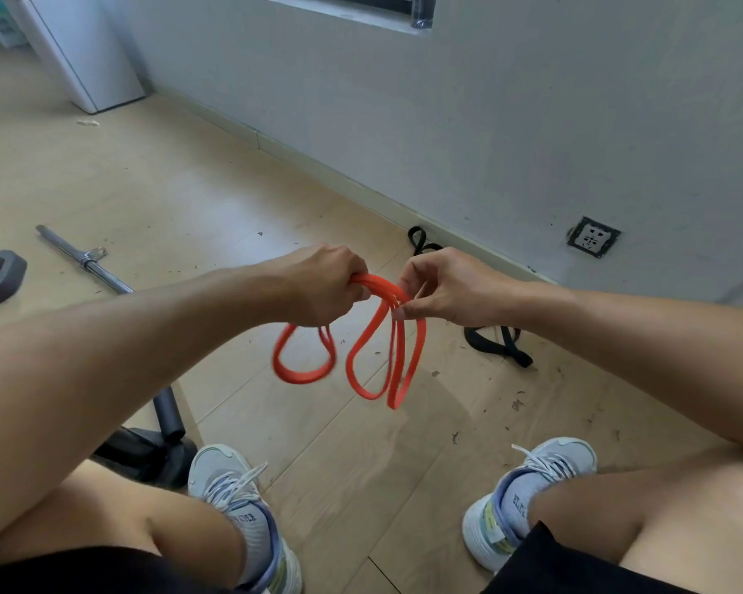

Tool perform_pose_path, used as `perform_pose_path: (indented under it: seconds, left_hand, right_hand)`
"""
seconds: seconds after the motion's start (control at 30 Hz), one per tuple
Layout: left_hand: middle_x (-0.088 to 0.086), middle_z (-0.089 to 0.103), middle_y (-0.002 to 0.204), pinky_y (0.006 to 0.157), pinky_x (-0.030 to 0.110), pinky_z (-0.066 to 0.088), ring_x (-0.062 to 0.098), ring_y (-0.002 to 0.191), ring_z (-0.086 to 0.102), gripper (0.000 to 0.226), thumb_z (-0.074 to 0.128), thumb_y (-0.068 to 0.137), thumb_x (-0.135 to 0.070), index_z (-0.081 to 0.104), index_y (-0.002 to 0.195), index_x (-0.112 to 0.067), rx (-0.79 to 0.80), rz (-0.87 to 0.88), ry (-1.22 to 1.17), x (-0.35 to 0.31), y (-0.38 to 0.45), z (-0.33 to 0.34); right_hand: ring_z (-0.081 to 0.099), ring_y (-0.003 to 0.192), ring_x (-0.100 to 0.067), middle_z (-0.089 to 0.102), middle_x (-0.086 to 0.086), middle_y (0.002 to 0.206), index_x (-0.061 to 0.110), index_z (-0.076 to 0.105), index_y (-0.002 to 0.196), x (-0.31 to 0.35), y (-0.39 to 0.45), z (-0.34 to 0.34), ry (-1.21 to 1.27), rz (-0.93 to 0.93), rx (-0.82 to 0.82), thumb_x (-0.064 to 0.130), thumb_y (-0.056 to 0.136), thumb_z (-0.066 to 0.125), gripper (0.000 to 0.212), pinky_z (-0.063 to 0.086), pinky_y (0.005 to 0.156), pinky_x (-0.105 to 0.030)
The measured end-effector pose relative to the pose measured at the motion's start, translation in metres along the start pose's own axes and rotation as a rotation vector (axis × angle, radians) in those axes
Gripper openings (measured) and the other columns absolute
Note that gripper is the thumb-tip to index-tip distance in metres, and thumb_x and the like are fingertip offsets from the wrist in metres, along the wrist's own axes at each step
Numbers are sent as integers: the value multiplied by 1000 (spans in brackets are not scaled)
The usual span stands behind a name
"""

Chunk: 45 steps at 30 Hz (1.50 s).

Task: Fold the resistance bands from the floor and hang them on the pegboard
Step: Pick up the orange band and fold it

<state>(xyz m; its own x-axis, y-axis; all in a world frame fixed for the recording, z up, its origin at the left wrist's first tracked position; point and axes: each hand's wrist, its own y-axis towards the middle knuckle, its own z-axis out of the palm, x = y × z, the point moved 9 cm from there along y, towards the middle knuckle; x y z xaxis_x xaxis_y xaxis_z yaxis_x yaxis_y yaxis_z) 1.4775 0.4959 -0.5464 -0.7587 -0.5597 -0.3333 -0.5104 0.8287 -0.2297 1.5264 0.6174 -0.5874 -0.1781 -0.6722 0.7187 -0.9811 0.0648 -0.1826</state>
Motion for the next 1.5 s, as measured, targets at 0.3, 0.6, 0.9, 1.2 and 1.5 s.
perform_pose_path:
  seconds: [0.3,0.6,0.9,1.2,1.5]
  left_hand:
    - [0,61,78,60,27,45,18,71,58,17,50,104,-29,58,91,-22,-34,-25,-56,5,-4,-7]
    - [-3,56,72,55,22,34,11,62,49,23,51,104,-32,55,82,-25,-26,-30,-59,0,-5,-5]
    - [-4,57,71,56,23,37,11,61,49,23,53,102,-37,58,82,-28,-5,3,-105,6,-6,-8]
    - [-8,71,84,64,15,49,6,77,69,15,60,98,-34,67,97,-21,-91,9,-242,16,-4,-13]
    - [-7,72,90,68,18,49,7,86,70,8,63,96,-34,60,100,-26,-91,-7,-335,21,-3,-12]
  right_hand:
    - [70,84,-7,68,20,100,26,73,124,13,0,9,-58,-36,-9,30,89,79,36,59,79,-27]
    - [74,99,-10,78,6,100,20,71,109,14,-2,12,-14,-68,-35,26,95,75,15,58,99,-41]
    - [76,99,-13,79,2,105,15,74,116,11,-1,13,-2,-69,59,18,94,75,22,59,99,-41]
    - [75,87,-10,79,9,92,21,81,110,14,2,-4,-54,-100,-92,25,89,81,21,62,90,-44]
    - [77,93,-9,79,8,98,14,73,115,17,-1,-14,116,-94,-152,20,92,75,24,61,96,-39]
